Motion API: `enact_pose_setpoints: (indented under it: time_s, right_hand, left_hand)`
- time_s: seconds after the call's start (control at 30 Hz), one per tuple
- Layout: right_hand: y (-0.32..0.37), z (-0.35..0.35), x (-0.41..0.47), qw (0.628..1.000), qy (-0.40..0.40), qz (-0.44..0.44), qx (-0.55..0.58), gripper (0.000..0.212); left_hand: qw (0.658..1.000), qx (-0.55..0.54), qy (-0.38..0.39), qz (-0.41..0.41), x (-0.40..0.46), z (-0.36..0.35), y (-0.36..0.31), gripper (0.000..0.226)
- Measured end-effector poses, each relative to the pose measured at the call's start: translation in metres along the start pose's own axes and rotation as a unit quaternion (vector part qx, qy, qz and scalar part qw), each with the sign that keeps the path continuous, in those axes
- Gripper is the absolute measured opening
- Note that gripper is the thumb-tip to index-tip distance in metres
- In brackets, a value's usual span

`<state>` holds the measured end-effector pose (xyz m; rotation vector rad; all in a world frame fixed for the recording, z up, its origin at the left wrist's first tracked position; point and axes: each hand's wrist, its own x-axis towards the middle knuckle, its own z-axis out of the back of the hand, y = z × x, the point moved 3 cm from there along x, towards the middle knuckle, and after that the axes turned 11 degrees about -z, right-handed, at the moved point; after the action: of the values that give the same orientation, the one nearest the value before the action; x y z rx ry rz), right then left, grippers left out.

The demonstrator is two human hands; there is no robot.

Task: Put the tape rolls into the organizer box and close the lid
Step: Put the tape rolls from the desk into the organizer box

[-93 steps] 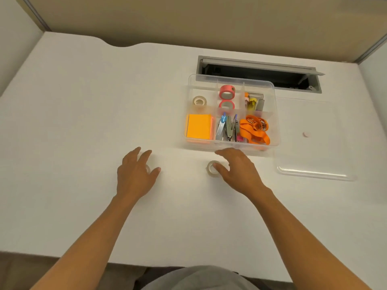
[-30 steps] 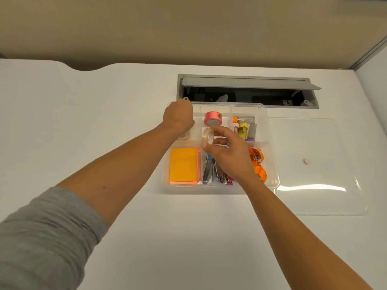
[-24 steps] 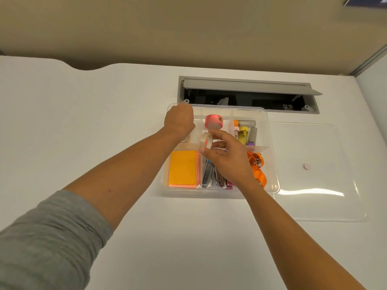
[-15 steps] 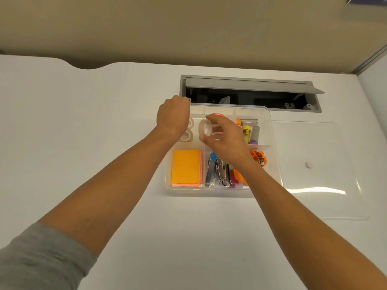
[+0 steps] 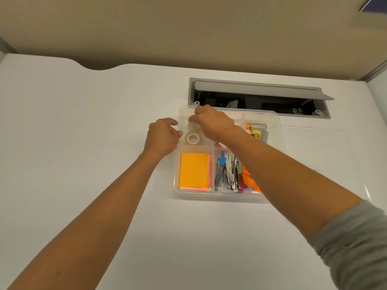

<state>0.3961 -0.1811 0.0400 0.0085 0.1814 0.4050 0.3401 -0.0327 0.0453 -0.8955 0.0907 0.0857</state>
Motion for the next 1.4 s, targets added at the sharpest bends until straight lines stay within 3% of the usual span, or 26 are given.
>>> enact_pose_setpoints:
  time_s: [0.23, 0.6, 1.4]
  right_hand:
    - [0.003, -0.007, 0.005, 0.999, 0.023, 0.029, -0.023, 0.050]
    - [0.001, -0.007, 0.005, 0.999, 0.006, 0.006, 0.039, 0.043]
    - [0.003, -0.014, 0.004, 1.000, -0.006, 0.012, 0.025, 0.035]
  left_hand:
    - [1.000, -0.008, -0.010, -0.006, 0.001, -0.002, 0.005, 0.037]
    - [1.000, -0.009, -0.014, -0.006, 0.000, -0.002, 0.005, 0.037]
    - [1.000, 0.004, -0.017, -0.011, -0.003, -0.002, 0.000, 0.037]
